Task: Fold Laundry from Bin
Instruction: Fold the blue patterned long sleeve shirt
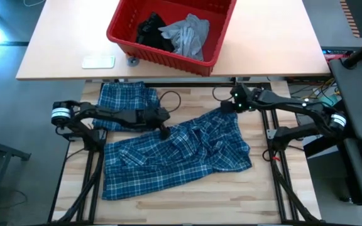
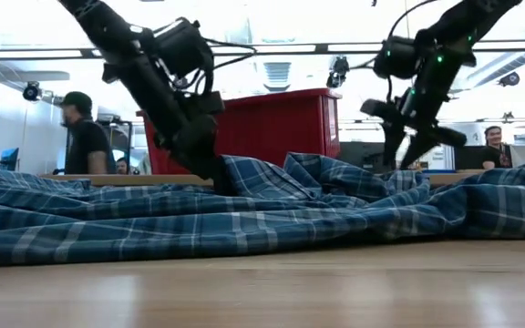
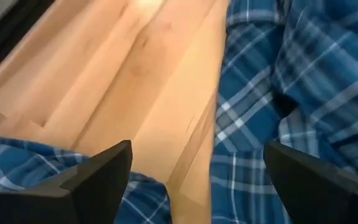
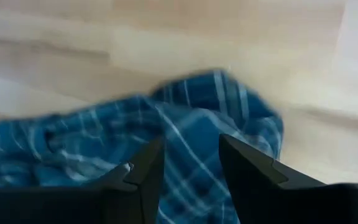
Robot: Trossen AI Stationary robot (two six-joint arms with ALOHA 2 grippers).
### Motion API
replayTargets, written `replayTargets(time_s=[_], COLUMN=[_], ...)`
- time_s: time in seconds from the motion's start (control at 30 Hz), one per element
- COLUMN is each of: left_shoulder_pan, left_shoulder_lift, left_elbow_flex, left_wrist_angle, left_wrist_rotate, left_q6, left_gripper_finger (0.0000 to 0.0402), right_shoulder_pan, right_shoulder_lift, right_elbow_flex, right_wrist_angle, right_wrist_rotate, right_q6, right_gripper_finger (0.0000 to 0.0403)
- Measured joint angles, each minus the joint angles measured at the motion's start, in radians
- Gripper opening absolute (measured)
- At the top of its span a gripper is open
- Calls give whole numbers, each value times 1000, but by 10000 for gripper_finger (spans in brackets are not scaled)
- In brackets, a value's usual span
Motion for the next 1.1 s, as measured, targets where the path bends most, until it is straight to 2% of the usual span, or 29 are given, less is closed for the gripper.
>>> replayTargets(time_s=[0.2,0.37,0.47,0.6,0.83,0.97,1.1], left_shoulder_pan=[-22,-66,-79,-89,-122,-123,-131], left_shoulder_lift=[-5,-6,-7,-18,-99,-110,-91], left_elbow_flex=[74,143,202,268,270,245,243], left_wrist_angle=[-81,-157,-252,-382,-480,-499,-498], left_wrist_rotate=[-1,-18,-50,-53,-54,-53,-41], left_q6=[-15,-18,-28,-81,-252,-307,-313], left_gripper_finger=[345,345,345,345,345,345,345], right_shoulder_pan=[-55,-152,-163,-125,28,42,8], right_shoulder_lift=[150,242,197,62,-176,-192,-145], right_elbow_flex=[-72,-31,22,52,25,-7,-40], right_wrist_angle=[84,189,174,42,-337,-364,-365], right_wrist_rotate=[37,140,183,137,68,14,22], right_q6=[-30,-126,-196,-223,-70,-36,-78], right_gripper_finger=[138,132,134,148,212,270,318])
